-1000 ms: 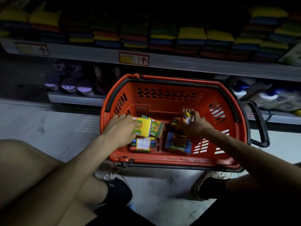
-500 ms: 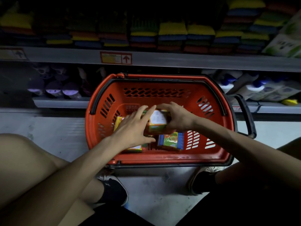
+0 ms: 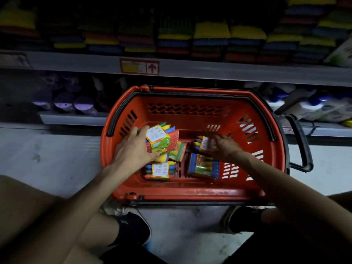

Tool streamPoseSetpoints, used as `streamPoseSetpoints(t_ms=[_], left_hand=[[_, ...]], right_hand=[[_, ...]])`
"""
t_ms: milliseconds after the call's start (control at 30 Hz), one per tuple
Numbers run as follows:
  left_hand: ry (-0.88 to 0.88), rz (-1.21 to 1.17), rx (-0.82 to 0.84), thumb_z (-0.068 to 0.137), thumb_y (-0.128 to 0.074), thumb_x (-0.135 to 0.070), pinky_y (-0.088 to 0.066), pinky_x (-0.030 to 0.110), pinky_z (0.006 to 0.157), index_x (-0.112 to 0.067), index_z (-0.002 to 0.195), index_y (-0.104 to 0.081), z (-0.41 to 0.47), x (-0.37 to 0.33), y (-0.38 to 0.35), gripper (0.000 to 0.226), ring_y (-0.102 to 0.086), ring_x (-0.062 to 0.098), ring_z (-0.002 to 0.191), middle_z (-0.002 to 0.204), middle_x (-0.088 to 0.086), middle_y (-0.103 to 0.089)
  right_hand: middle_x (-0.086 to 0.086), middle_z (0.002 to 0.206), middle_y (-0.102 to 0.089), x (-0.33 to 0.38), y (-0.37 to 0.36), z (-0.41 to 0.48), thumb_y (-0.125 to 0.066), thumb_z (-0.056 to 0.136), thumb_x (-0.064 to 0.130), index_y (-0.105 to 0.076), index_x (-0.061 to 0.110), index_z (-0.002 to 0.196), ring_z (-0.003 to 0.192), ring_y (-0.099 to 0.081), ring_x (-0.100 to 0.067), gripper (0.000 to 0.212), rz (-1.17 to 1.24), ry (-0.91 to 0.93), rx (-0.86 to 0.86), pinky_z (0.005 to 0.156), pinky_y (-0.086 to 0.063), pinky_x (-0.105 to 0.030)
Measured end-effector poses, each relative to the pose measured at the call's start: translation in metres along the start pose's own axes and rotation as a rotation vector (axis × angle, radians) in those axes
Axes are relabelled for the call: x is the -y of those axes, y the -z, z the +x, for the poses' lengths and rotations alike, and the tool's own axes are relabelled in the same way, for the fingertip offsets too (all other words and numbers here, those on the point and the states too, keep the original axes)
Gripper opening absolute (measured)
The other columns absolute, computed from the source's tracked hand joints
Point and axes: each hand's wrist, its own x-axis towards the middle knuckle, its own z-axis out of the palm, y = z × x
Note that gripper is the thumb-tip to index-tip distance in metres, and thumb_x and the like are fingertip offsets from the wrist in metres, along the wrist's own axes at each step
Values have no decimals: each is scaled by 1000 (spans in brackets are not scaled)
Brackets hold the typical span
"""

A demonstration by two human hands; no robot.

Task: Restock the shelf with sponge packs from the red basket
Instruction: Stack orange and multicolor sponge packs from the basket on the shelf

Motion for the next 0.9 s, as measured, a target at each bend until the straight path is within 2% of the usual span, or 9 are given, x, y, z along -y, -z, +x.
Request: streamPoseSetpoints(t_ms=[233,300,433,533,633,700,767,833,900], left_hand=[[43,-499,29,62,-97,-33,-51,37,97,-33,132,-53,2,4,4,82,-61,17,111,122,-6,-59],[41,-570,43,61,-98,-28,-54,38,95,-36,126,-51,2,2,6,80,-64,14,107,121,-6,-62],[41,-635,46,64,-96,-22,-51,23,82,-34,127,-49,-2,-1,8,80,-64,10,104,120,-5,-61],[29,-585,-10,65,-95,-25,-49,29,90,-39,135,-50,-5,3,8,85,-59,12,107,123,-3,-53],[52,-632,-16,62,-96,-31,-50,26,85,-39,132,-52,-7,3,13,84,-63,11,106,121,-6,-60],[114,-716,13,64,-97,-29,-49,19,78,-35,134,-49,-9,-1,18,85,-64,8,102,117,-10,-63],[162,-780,15,64,-96,-32,-49,24,85,-32,134,-48,-12,-4,22,85,-63,11,106,115,-13,-61],[193,-854,8,63,-97,-36,-50,29,89,-31,126,-51,-14,-7,24,78,-63,13,108,115,-11,-63],[220,-962,9,66,-96,-33,-49,22,80,-27,121,-54,-17,-12,30,69,-63,9,105,113,-9,-64]], right_hand=[[-15,139,-45,-4,-32,24,-73,85,53,-35,21,151,121,-56,-39,83,-67,-9,-85,99,-51,-46],[-15,139,-40,-3,-34,24,-77,83,50,-35,18,148,119,-56,-38,84,-102,18,-67,97,-52,-48],[-14,142,-47,1,-30,24,-91,64,48,-35,18,145,123,-57,-35,103,118,-20,-18,98,-52,-42],[-14,136,-57,7,-29,28,-90,66,50,-31,18,144,119,-61,-33,103,133,-19,29,98,-52,-40],[-18,151,-38,16,-23,24,-86,67,60,-30,21,154,137,-39,-38,110,-61,-64,77,115,-36,-41],[-20,158,-24,20,-16,19,-81,71,65,-44,26,151,144,-24,-41,96,-105,-99,136,120,-25,-39],[-23,162,-19,22,-7,11,-72,80,67,-46,23,150,149,-16,-43,86,-119,-132,201,123,-19,-40],[-20,159,-33,29,8,-4,-69,83,68,-49,20,147,147,-29,-38,82,-49,-140,287,123,-24,-43],[-9,131,-57,31,29,-18,-78,78,63,-53,24,128,122,-53,-25,68,141,-75,249,110,-42,-34]])
